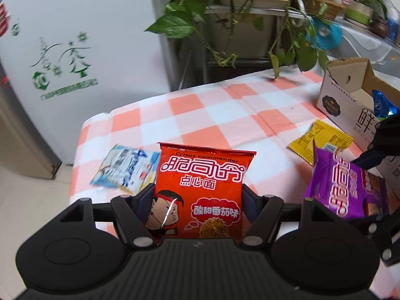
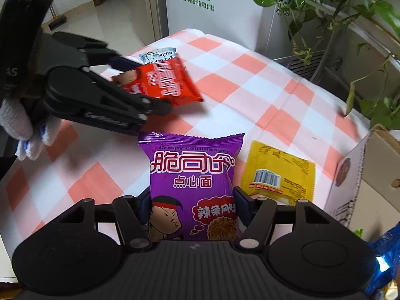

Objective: Organize snacks
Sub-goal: 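Close the right tool on the purple bag while the left tool grasps the red bag, then lift both held bags and carry them over the cardboard box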

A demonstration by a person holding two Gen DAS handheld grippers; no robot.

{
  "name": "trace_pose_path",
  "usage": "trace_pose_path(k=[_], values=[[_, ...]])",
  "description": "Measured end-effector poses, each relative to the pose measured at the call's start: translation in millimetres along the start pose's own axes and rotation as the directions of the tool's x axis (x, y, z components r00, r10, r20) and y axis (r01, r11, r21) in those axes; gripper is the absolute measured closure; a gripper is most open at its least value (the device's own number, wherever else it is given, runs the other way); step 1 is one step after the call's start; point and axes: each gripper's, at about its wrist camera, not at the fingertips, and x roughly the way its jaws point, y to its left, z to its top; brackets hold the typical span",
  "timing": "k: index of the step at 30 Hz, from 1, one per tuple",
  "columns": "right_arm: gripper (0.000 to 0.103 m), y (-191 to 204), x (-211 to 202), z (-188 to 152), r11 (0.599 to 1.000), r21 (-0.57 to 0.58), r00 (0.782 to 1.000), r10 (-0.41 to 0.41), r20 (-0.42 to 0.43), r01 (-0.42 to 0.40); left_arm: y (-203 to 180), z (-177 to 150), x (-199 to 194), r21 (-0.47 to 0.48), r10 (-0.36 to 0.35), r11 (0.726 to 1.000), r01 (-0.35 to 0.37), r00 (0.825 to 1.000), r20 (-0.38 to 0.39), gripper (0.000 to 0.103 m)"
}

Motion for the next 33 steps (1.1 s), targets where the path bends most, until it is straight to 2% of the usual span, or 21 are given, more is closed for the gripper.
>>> trace_pose_path(k=[11, 21, 33], values=[[0.033, -2.9, -15.7, 2.3, 0.998, 0.010, 0.997, -0.054, 0.050, 0.054, -3.8, -21.3, -36.2, -0.112, 0.043, 0.993, -0.040, 0.999, 0.022, 0.034], [0.033, -0.6, -31.7, 2.2, 0.997, 0.001, 0.993, -0.072, 0.096, 0.072, -11.1, -46.1, -56.8, -0.208, 0.046, 0.977, -0.040, 0.999, 0.026, 0.034], [0.033, -14.9, -63.6, -10.1, 0.994, 0.056, 0.981, -0.104, 0.165, 0.096, -13.5, -56.4, -87.4, -0.265, 0.077, 0.962, -0.061, 0.996, 0.052, 0.034]])
